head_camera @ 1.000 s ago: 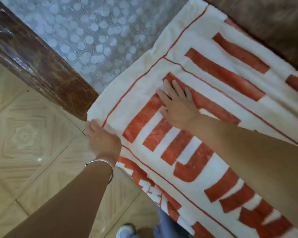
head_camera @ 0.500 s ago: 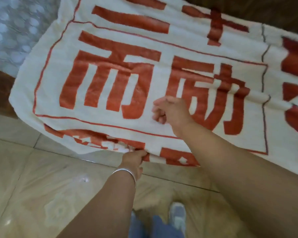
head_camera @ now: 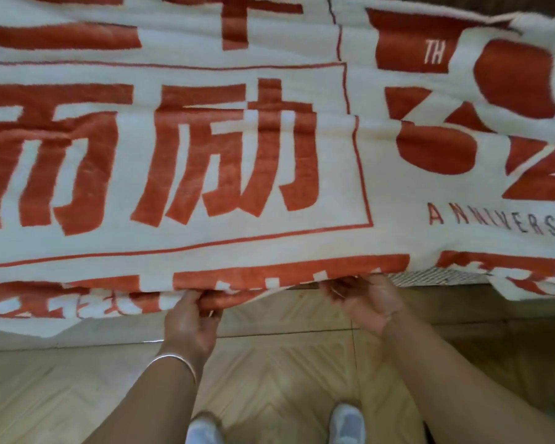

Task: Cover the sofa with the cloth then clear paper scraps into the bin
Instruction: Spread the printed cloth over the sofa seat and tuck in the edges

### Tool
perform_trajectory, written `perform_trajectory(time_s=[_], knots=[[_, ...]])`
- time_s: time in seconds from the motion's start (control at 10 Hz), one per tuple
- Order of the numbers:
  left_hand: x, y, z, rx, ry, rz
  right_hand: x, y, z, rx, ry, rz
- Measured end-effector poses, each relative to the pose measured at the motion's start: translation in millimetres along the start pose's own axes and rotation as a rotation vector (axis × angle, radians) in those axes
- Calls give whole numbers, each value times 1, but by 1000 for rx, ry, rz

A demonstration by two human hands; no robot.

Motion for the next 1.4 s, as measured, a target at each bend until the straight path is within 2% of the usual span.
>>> perform_trajectory(time_s=[0.1, 0.2, 0.3, 0.4, 0.5, 0.6, 0.7, 0.8, 0.9, 1.0, 1.1, 1.2, 1.3, 1.4], knots=[[28, 12, 9, 11, 141, 132, 12, 10, 20, -54, -21, 110], [34, 22, 18, -10, -28, 70, 20, 14, 36, -131, -101, 148], [-3, 24, 21, -44, -466, -190, -1, 21, 24, 1, 220, -124], [-38, 27, 19, -14, -698, -328, -55, 41, -7, 288, 885, -344], [-45, 31, 18, 19, -910, -349, -88, 63, -39, 529, 1078, -396], [-38, 29, 10, 111, -1285, -381, -101, 58, -50, 617, 1206, -423], [-33, 30, 8, 130, -1544, -384, -104, 44, -50, 532, 1310, -453], [-42, 26, 18, 108, -1595, -355, -118, 47, -64, 538, 1200, -509], [-50, 18, 23, 105, -1586, -338, -127, 37, -64, 459, 1169, -537], [-49, 20, 32, 54, -1593, -276, -138, 26, -60, 401, 1233, -525], [-22, 23, 46, 151, -1835, -141, -147, 23, -58, 370, 1248, -521], [32, 37, 72, 311, -1959, 69, -158, 27, -38, 300, 1249, -587], [88, 54, 104, 446, -1849, 303, -163, 22, -14, 181, 1135, -545], [141, 79, 138, 510, -1684, 450, -167, 21, 31, 6, 855, -527]])
Point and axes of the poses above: each hand's wrist, its own y-axis away from the middle knuckle, its own x-axis out of the palm, z = x × y, the point moved 7 cm from there along -y, towards the middle knuckle, and after that the axes turned 2 degrees about -x, right-handed, at the moved point
